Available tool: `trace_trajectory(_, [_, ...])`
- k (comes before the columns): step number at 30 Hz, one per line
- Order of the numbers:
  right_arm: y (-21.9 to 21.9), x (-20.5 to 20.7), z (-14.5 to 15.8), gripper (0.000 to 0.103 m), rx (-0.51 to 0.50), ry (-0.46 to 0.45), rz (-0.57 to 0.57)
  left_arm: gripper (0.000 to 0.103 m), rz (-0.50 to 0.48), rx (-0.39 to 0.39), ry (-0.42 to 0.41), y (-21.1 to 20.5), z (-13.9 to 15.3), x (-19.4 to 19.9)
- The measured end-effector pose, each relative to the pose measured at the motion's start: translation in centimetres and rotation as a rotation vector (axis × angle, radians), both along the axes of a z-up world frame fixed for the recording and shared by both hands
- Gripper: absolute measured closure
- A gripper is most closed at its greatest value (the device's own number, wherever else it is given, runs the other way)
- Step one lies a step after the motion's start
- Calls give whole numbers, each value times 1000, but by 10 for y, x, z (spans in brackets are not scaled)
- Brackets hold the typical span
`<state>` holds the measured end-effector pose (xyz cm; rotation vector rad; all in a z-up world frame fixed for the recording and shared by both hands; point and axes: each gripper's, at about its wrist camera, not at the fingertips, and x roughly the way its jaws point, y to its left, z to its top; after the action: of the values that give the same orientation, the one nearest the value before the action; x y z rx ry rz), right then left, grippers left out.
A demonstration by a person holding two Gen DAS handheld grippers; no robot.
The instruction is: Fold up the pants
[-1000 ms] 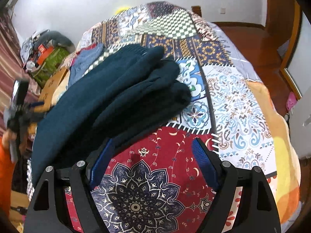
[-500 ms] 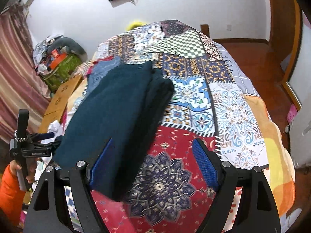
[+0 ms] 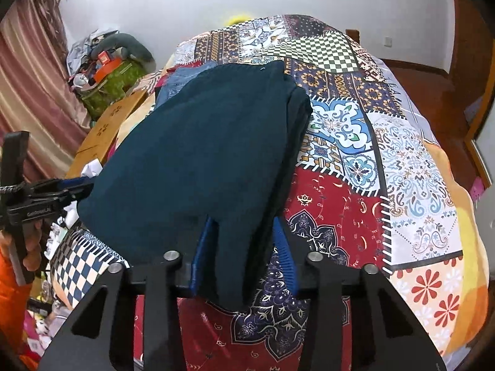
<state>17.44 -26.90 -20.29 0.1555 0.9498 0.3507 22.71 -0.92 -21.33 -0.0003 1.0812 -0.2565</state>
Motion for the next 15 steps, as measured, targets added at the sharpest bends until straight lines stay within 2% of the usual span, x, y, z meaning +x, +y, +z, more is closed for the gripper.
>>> trace_trajectory(2, [1, -2, 1, 75, -13, -3, -1, 51, 4, 6, -5, -1, 0, 1])
trace_trajectory(7, [-1, 0, 9, 75, -21, 18, 9, 52, -7, 41, -29, -2, 13, 11])
trace_trajectory(9, [-4, 5, 14, 74, -32, 21, -6, 52, -4, 73, -59, -3, 21, 17])
trace_trajectory(11, [-7, 11, 20, 70, -45, 10, -23, 49, 2, 70, -76, -3, 31, 30])
trace_trajectory(13, [-12, 23, 28, 63, -37, -11, -37, 36, 9, 57, -77, -4, 38, 47])
trace_trajectory(15, [-15, 35, 33, 53, -32, -36, -48, 28, 7, 54, -96, -8, 44, 63])
